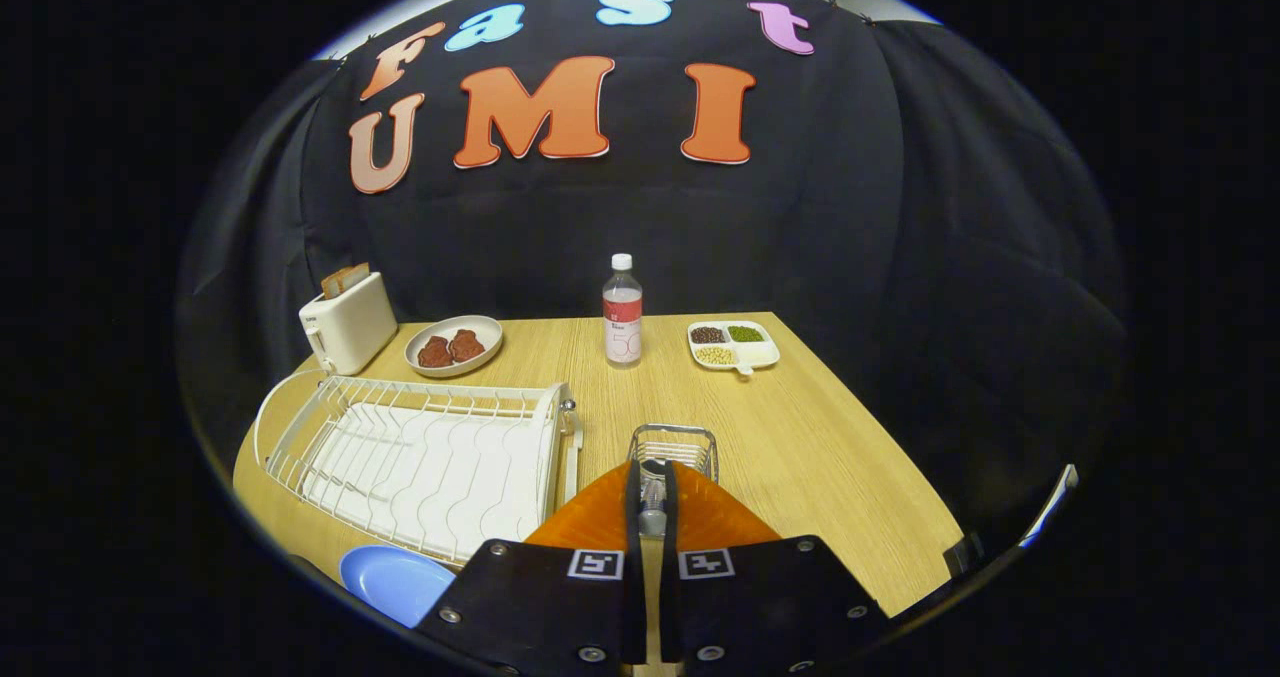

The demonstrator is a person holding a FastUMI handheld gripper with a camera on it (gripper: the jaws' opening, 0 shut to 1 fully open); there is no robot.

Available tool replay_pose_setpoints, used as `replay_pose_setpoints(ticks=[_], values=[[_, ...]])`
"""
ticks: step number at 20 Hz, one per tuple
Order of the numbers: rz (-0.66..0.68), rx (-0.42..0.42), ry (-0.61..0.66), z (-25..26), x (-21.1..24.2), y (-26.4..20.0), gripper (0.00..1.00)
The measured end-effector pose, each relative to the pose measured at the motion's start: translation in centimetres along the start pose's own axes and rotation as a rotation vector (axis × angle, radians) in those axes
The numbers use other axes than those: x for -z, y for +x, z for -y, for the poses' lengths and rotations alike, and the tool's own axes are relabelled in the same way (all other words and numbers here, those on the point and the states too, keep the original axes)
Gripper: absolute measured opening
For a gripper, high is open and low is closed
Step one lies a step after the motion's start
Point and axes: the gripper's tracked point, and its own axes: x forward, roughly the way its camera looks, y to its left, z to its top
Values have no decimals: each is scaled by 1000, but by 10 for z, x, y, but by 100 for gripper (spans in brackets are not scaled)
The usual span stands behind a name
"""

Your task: Take the plate from the dish rack, then take the spoon from the basket and place it into the plate.

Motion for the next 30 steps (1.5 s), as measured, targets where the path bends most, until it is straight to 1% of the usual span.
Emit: replay_pose_setpoints(ticks=[3,7,16,19,23,30], values=[[46,-5,7,-4,-18,-25,6],[68,-2,13,-12,-28,-58,5],[87,-34,6,-56,-18,-124,6],[84,-65,13,-79,-9,-144,6],[78,-105,-11,-104,6,-161,6],[28,-224,-27,-149,46,-170,5]])
